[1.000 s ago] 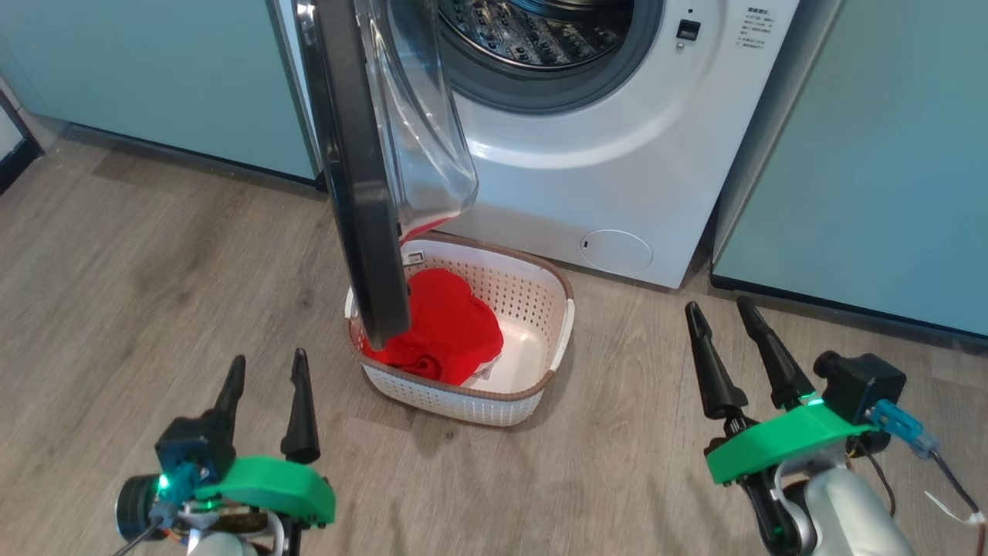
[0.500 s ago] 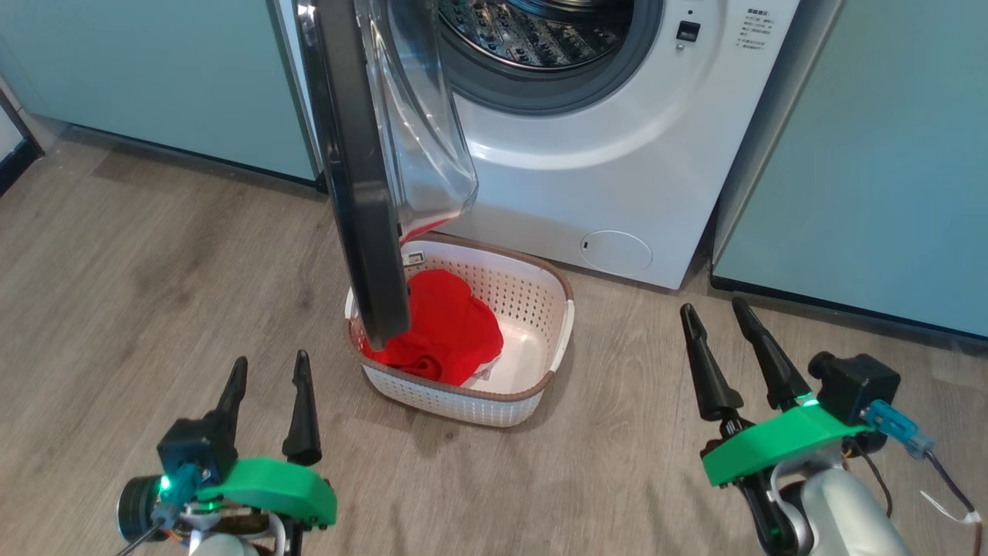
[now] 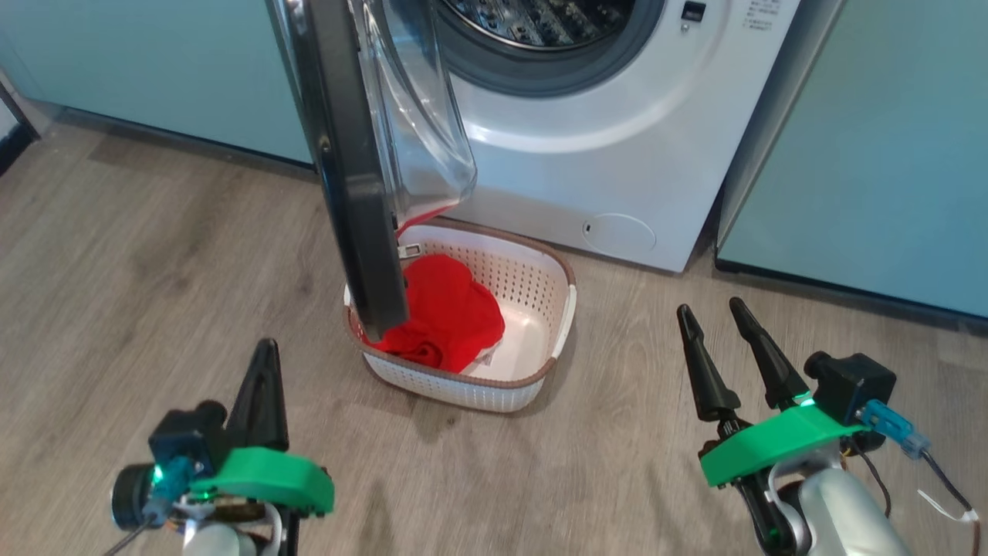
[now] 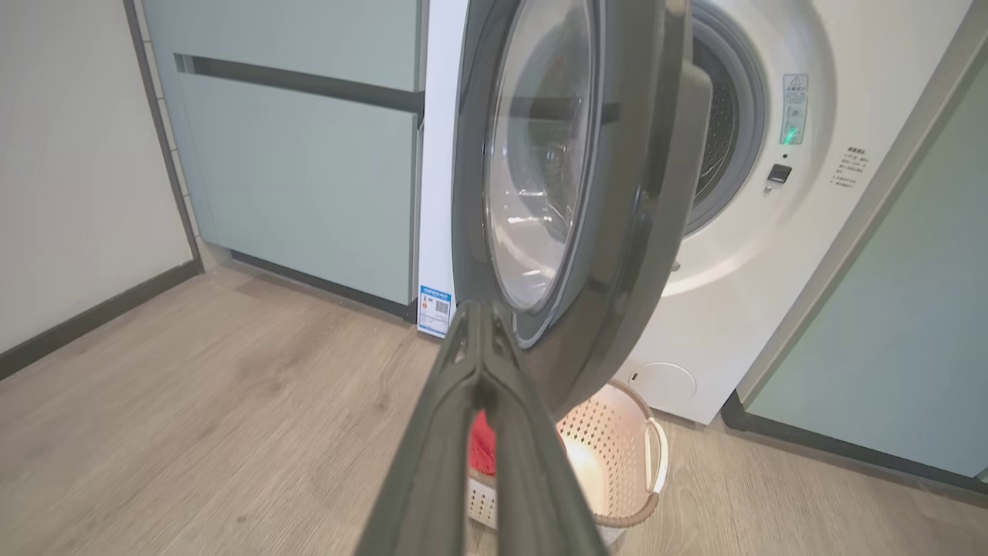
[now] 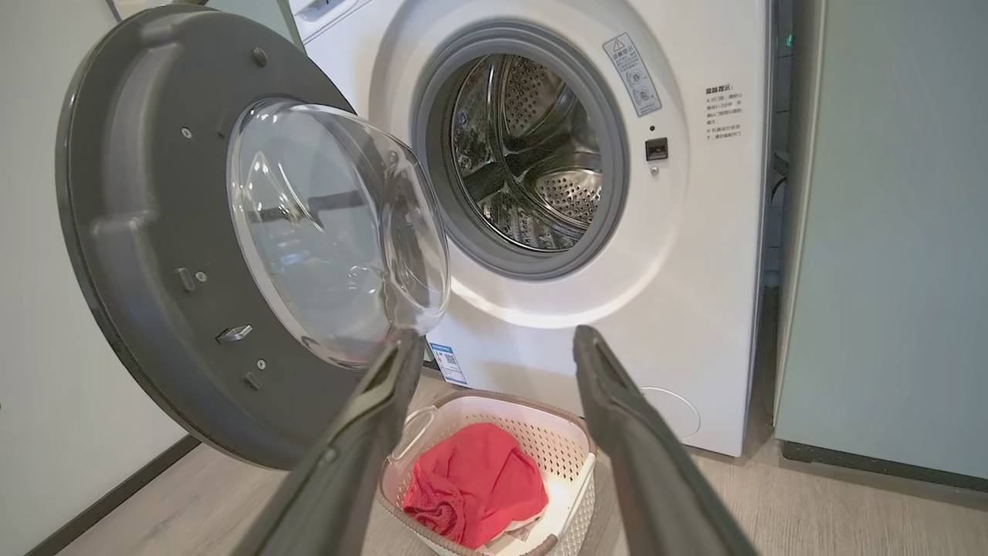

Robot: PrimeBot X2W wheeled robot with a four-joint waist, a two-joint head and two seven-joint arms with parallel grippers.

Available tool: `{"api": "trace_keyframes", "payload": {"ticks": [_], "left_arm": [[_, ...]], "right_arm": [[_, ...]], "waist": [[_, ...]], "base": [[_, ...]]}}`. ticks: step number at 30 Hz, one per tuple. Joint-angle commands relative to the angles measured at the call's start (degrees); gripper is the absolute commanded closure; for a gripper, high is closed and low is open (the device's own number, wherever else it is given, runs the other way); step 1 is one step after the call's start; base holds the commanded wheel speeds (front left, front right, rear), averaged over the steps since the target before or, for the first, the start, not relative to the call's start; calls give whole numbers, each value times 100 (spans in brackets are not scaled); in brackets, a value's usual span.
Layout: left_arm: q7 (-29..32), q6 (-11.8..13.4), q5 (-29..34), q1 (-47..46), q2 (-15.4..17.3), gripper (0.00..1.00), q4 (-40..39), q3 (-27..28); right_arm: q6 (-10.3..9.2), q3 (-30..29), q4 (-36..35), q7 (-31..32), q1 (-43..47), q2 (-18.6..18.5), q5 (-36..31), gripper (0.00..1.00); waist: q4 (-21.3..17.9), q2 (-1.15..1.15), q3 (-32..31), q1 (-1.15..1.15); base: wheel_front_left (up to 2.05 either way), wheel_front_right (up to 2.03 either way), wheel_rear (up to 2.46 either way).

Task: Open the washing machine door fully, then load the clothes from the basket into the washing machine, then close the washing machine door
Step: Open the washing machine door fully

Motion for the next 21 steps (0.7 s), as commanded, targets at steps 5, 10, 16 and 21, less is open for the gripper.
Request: {"api": "trace_keyframes", "payload": {"ticks": [5, 10, 16, 21], "left_arm": [[-56, 64, 104, -526, 47, 100, -501, 338], [-56, 90, 112, -1064, 47, 100, -928, 597], [-56, 101, 29, -1999, 47, 100, -1338, 690], [-56, 74, -22, -2597, 47, 100, -1292, 283]], "right_arm": [[0, 133, -233, -53, -252, 31, -89, 0], [0, 138, -260, -53, -322, 31, -170, 0], [0, 181, -243, -53, -423, 31, -226, 0], [0, 306, -210, -53, -528, 31, -271, 0]], "waist": [[-64, 0, 184, 0], [-110, 0, 342, 0], [-169, 0, 483, 0], [-288, 0, 569, 0]], "base": [[0, 0, 0], [0, 0, 0], [0, 0, 0], [0, 0, 0]]}}
